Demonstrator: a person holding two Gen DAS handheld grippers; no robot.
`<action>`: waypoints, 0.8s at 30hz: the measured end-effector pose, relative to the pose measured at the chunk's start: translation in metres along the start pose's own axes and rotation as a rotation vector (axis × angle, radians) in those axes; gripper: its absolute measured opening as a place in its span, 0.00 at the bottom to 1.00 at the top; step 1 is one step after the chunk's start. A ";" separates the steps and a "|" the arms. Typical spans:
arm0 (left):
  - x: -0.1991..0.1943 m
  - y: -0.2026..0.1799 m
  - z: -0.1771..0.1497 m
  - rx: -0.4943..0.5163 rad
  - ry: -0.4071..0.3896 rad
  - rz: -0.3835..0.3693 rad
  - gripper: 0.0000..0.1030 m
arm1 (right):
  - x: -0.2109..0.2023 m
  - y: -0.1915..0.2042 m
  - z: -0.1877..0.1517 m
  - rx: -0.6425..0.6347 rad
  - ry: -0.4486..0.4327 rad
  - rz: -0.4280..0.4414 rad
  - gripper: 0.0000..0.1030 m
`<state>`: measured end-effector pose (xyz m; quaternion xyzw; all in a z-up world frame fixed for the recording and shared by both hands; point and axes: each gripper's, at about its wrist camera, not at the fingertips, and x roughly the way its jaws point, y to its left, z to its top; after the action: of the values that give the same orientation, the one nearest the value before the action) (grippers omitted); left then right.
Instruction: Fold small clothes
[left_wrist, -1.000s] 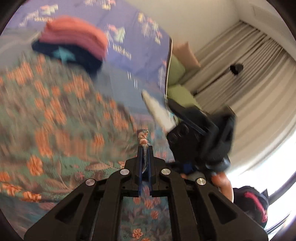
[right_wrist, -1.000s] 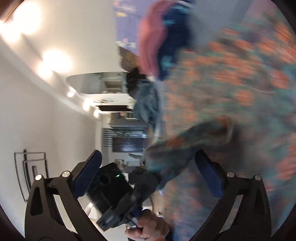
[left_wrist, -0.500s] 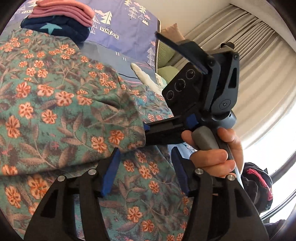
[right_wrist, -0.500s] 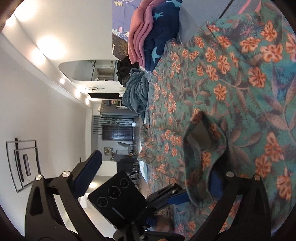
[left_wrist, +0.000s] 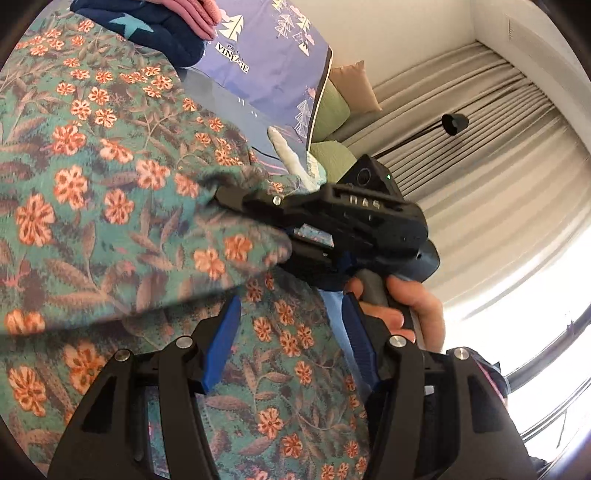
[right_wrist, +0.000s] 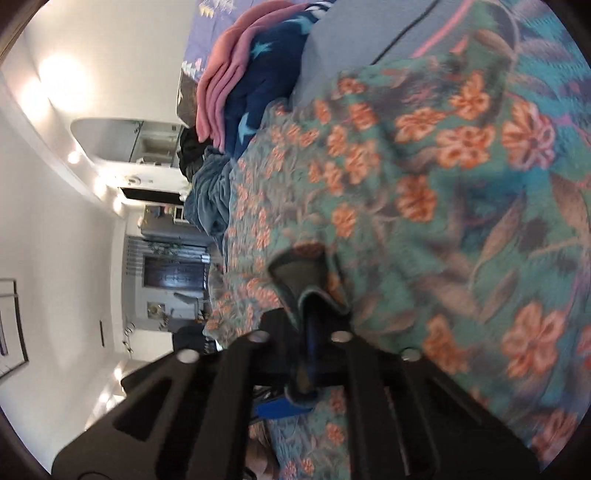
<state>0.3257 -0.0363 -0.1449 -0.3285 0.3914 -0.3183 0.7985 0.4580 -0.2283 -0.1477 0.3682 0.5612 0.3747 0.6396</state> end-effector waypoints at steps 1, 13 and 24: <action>0.001 -0.001 0.000 0.007 0.004 0.009 0.56 | -0.004 0.002 -0.001 -0.010 -0.014 0.003 0.04; 0.001 -0.006 0.001 0.024 0.004 -0.023 0.59 | -0.034 0.044 -0.020 -0.205 -0.044 -0.095 0.04; 0.003 -0.006 0.001 0.027 0.019 -0.013 0.59 | -0.028 0.016 -0.016 -0.126 -0.060 -0.178 0.37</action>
<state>0.3268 -0.0422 -0.1412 -0.3173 0.3923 -0.3318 0.7971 0.4389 -0.2457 -0.1222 0.2873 0.5475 0.3396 0.7088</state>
